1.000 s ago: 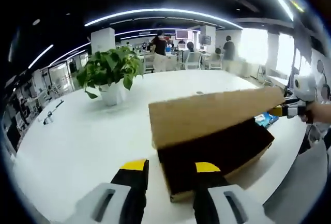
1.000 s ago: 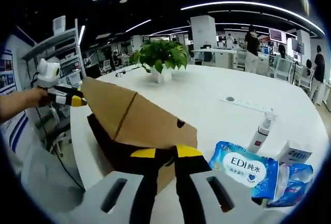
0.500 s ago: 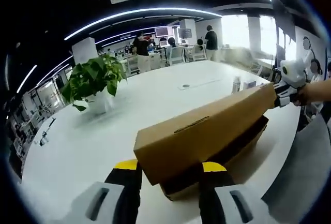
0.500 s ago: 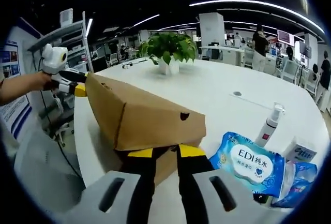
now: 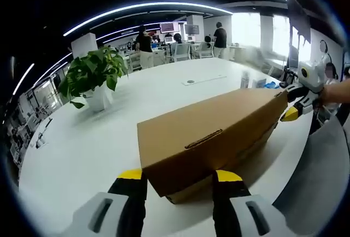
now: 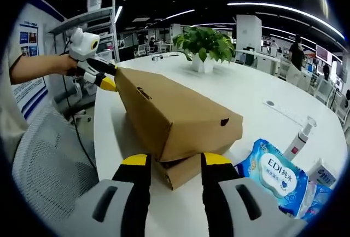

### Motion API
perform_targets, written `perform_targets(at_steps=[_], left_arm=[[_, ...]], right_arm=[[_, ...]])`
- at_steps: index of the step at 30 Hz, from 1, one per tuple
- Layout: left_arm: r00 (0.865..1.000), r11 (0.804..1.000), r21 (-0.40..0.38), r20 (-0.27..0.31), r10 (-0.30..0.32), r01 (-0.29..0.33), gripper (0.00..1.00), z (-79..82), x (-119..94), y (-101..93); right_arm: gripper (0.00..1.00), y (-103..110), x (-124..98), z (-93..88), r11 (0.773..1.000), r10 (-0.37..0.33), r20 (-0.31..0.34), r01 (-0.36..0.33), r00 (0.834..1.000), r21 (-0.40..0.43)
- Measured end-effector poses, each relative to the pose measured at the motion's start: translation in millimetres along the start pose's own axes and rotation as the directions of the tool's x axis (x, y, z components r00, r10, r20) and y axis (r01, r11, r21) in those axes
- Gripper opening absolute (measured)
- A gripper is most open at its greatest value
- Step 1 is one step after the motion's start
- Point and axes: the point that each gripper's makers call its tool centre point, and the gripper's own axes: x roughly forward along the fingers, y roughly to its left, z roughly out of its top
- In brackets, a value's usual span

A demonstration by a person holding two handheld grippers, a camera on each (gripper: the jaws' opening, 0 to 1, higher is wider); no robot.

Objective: Operate the shoe box by opening the lid, removing the specified soft item, and placing it in the target area until the item is outside and the box remains undamaged.

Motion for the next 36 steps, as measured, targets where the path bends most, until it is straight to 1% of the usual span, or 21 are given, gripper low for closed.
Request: perform_targets(at_steps=[3,5,9,13,15,19,25,30,36], left_arm=[[1.0,1.0,-0.006,-0.007,-0.007,0.007,0.49,-3.5,1.6,-1.6],[1.0,1.0,-0.005,-0.011,-0.01,0.01,0.49,-6.3,3.2,-2.6],[1.0,1.0,-0.022,-0.018,-0.015,0.014,0.49,-11.7,6.2,-4.2],[0.999,0.999,-0.03,-0.031,-0.023,0.022,0.49,-17.0,9.2,-7.5],[0.999,0.999,-0.029,-0.04,-0.022,0.021,0.49,-20.9,11.8,-9.3],[0.998,0.999,-0.043,-0.05,-0.026,0.024,0.49,-26.6,15.7,-12.1],[0.998,0.999,-0.04,-0.055,-0.021,0.019,0.49,-29.6,17.5,-12.9],[0.998,0.998,-0.056,-0.056,-0.023,0.02,0.49,-32.6,20.0,-14.4],[0.997,0.998,-0.062,-0.073,-0.019,0.014,0.48,-37.3,25.9,-14.5]], right_arm=[[0.36,3.8,0.9,-2.3,1.0,0.017,-0.005,-0.017,1.0,0.016],[0.37,5.6,1.9,-3.8,0.999,0.026,-0.009,-0.025,1.0,0.047],[0.35,2.5,1.6,-6.3,0.998,0.001,-0.018,0.0,1.0,0.063],[0.33,-1.9,0.9,-10.5,0.998,-0.032,-0.031,0.033,0.999,0.05],[0.33,-2.7,0.6,-10.1,0.997,-0.036,-0.026,0.038,0.999,0.064],[0.31,-2.4,0.9,-10.5,0.997,-0.046,-0.027,0.048,0.999,0.058],[0.31,-2.4,4.1,-14.0,0.997,-0.05,-0.034,0.052,0.998,0.064],[0.3,-3.6,7.0,-18.9,0.997,-0.054,-0.049,0.057,0.997,0.06],[0.29,-3.9,10.4,-23.9,0.996,-0.055,-0.062,0.059,0.997,0.064]])
